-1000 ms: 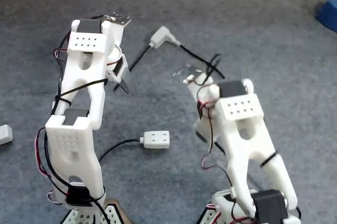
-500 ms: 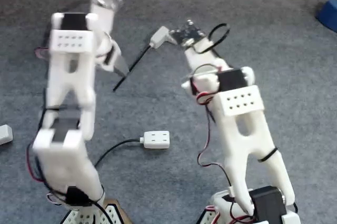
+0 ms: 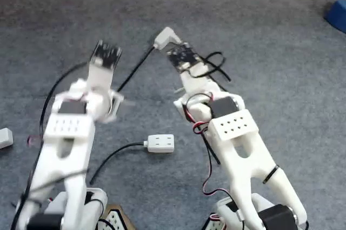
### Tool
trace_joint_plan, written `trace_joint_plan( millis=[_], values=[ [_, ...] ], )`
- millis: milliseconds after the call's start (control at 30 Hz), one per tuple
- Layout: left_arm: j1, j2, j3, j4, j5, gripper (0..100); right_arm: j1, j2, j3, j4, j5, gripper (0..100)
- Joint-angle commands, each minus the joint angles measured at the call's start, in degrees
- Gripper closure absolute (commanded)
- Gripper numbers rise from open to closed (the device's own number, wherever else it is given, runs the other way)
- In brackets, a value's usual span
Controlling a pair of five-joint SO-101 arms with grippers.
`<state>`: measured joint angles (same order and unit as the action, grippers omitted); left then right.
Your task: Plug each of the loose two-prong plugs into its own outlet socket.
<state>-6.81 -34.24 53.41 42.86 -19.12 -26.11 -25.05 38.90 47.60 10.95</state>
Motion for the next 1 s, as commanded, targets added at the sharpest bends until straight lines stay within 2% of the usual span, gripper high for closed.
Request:
trace_joint_plan(
  millis=[0,133,233,433,500,633,767,967],
  values=[
    [-0.75,-11.03,7.6,-1.67,-0.88,60,1.45,-2.68,2.77,-5.85,-2.46,99.0],
    [0.48,-25.63,21.41,-8.62,-7.65,54,1.36,-2.68,5.23,-8.84,-2.73,99.0],
    [0.48,-39.16,29.76,-10.99,-8.53,53,0.92,-2.68,6.37,-8.84,-2.81,99.0],
    [3.03,-58.07,32.31,1.76,-7.91,53,-1.45,-2.77,7.34,-8.57,-5.54,99.0],
    [3.3,-61.41,32.31,3.52,-7.03,53,-3.21,-2.77,9.71,-8.75,-5.54,99.0],
    [3.3,-62.64,31.69,3.6,-7.21,53,-5.58,-5.58,14.29,-8.92,-5.45,99.0],
    [3.3,-60.44,28.62,3.43,-6.95,53,-7.08,-14.99,19.3,-8.92,-5.45,99.0],
    [5.32,-48.84,22.11,2.73,-5.19,53,-9.8,-25.36,25.54,-8.84,-5.54,99.0]
  ],
)
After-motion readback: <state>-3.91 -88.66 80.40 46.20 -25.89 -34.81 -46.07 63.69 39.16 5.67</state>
